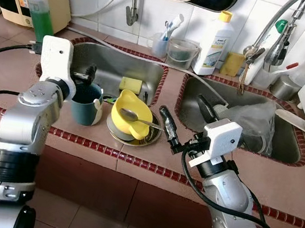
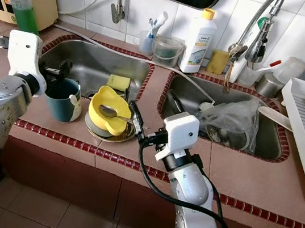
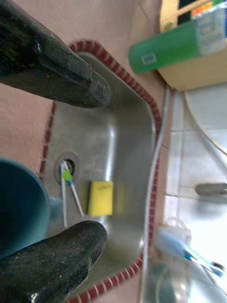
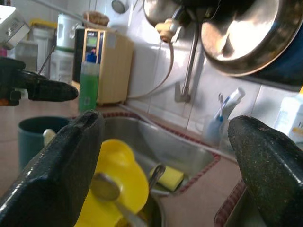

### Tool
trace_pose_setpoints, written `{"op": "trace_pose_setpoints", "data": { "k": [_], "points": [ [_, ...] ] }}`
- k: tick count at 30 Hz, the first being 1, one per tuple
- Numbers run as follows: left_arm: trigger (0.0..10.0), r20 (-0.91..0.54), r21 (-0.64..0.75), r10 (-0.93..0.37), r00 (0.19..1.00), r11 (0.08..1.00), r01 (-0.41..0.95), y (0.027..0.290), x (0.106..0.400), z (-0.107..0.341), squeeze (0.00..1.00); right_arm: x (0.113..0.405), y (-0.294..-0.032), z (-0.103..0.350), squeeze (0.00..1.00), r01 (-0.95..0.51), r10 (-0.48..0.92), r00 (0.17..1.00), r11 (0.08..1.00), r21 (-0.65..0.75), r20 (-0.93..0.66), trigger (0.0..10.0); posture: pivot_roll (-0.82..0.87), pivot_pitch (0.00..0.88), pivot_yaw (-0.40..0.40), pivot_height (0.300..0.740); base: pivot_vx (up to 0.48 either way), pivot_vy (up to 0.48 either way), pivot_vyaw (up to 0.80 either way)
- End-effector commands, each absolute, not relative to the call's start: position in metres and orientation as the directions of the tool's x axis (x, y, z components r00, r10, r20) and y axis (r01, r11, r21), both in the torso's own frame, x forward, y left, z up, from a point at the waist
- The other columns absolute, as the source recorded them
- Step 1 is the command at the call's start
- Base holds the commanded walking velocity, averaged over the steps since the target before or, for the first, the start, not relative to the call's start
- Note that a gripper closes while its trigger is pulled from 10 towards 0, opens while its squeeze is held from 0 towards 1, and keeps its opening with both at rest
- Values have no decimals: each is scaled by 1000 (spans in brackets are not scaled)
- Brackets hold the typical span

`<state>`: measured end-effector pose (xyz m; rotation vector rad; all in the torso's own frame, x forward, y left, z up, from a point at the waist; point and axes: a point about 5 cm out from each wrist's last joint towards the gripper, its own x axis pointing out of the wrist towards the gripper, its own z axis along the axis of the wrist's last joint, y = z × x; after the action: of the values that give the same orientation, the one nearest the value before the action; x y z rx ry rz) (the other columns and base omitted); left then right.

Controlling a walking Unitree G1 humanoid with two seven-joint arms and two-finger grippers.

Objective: Kitchen organization

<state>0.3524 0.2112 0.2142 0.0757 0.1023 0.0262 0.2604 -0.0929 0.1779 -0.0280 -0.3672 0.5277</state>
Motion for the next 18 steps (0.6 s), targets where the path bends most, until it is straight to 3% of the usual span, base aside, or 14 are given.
{"op": "trace_pose_setpoints", "data": {
  "k": [1, 18],
  "points": [
    [10000, -111, 114, 29, 993, 993, -16, 212, 355, 218, 0, 257, -93, 186, 0, -493, 504, 787, 860, -128, 356, 10000, 50, 0, -20, 740, 0, 0, 0],
    [10000, -170, 155, -78, 982, 982, 105, 221, 352, 220, 0, 250, -90, 180, 0, -544, 558, 771, 828, -137, 308, 10000, 66, 0, -28, 740, 0, 0, 0]
  ]
}}
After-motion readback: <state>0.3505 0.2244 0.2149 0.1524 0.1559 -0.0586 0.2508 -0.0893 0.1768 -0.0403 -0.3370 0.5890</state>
